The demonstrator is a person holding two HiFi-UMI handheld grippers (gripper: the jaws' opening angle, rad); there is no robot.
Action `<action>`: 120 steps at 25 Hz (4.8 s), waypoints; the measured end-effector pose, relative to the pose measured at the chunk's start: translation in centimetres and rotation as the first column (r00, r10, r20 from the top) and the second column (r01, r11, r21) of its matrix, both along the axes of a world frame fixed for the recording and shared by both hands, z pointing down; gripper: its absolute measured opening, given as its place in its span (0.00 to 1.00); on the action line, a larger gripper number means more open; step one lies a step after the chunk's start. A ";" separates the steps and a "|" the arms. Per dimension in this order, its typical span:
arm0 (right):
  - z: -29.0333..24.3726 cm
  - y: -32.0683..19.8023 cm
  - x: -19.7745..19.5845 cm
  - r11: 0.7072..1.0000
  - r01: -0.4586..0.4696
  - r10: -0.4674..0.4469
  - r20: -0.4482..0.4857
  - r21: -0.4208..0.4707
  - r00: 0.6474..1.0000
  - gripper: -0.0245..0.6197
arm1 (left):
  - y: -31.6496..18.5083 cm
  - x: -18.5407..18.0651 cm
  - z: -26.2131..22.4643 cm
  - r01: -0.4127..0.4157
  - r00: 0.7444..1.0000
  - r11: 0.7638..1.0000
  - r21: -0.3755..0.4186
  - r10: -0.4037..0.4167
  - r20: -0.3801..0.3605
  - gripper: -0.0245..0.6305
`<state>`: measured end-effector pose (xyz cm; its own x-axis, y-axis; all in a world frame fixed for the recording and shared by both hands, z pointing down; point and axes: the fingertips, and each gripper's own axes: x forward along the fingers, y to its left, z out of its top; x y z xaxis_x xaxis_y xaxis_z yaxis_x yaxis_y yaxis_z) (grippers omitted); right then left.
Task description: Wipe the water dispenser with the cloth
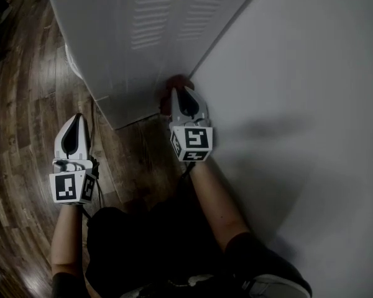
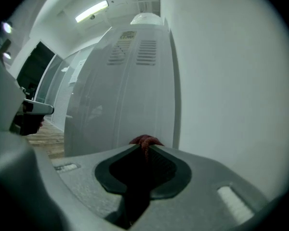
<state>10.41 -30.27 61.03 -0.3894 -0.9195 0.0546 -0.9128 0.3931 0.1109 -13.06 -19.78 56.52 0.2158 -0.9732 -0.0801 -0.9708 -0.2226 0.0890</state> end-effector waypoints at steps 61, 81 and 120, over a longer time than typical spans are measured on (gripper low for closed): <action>-8.1 4.2 -7.7 0.964 0.246 -0.236 -0.106 0.099 0.966 0.11 | -2.0 1.3 -5.8 -0.056 0.995 0.981 0.185 0.039 0.096 0.07; 3.4 3.8 -7.6 0.980 0.196 -0.193 -0.097 0.028 0.976 0.11 | -3.4 -1.1 2.0 -0.034 0.999 0.998 0.056 0.032 0.032 0.07; -10.8 8.5 -17.3 0.809 0.551 -0.504 -0.241 0.205 0.829 0.11 | -0.2 -0.3 -5.9 -0.073 0.994 0.982 0.177 0.057 0.092 0.07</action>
<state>-6.84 -21.75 50.23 -0.8247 -0.5639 -0.0430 -0.5301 0.7443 0.4062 -13.32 -19.98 50.60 0.2919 -0.9283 -0.2305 -0.9560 -0.2904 -0.0412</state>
